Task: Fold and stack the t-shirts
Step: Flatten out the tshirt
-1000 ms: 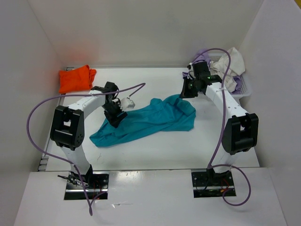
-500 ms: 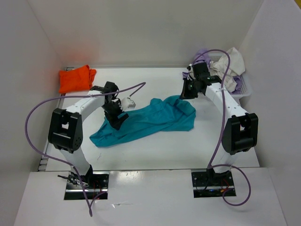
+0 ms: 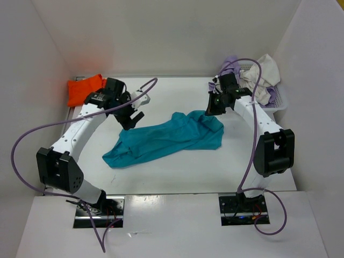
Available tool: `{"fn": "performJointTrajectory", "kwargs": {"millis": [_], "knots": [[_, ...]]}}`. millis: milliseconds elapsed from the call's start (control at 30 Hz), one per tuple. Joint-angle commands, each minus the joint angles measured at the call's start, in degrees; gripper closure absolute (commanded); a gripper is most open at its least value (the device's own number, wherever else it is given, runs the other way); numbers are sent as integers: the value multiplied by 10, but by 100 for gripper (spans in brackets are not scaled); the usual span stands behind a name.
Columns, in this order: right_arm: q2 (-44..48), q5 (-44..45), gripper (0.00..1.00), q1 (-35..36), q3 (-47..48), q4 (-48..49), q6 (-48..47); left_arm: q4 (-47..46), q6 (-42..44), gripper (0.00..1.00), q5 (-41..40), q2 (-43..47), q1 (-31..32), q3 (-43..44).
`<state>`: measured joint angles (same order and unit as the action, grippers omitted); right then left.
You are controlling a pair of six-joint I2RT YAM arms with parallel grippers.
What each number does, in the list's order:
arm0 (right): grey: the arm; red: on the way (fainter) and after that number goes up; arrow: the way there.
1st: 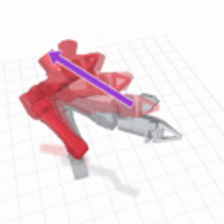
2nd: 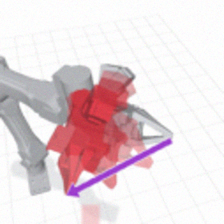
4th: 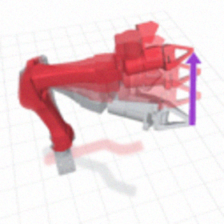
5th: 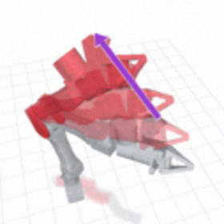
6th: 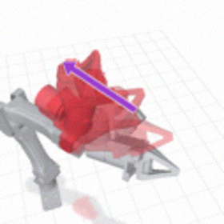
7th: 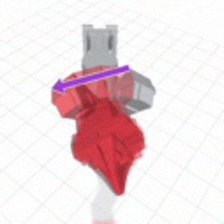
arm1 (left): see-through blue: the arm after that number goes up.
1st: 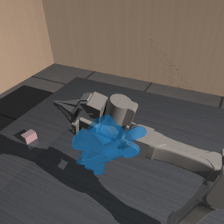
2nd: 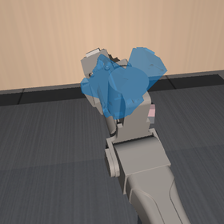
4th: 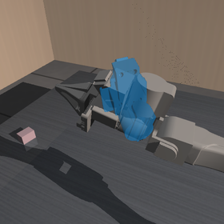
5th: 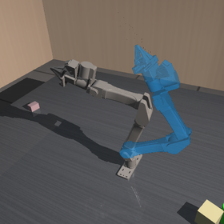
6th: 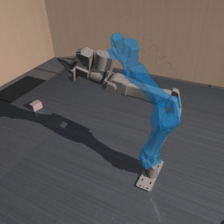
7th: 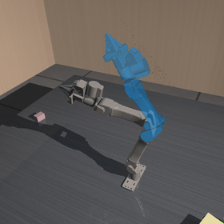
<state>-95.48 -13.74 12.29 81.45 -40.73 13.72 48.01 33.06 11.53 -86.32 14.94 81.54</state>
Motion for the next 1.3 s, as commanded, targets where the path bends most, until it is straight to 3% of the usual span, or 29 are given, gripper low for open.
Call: {"fn": "performJointTrajectory", "kwargs": {"millis": [0,200,467,800,1033,1133,1267], "knots": [[28,7,100,6,-9,8,-10,38,13,9,-5,-16,7,-20],[28,7,100,6,-9,8,-10,20,1,9,-23,-53,18,-78],[28,13,100,12,-15,3,-10,20,-5,12,0,-118,18,-94],[28,13,100,12,-15,3,-15,25,-5,36,23,-162,18,-104],[28,13,100,12,-15,3,-15,38,-5,40,28,-177,18,-104],[28,13,100,12,-15,3,-15,38,-5,52,28,-177,18,-104],[28,13,100,12,-15,3,-15,43,-10,84,26,-177,18,-90]]}}
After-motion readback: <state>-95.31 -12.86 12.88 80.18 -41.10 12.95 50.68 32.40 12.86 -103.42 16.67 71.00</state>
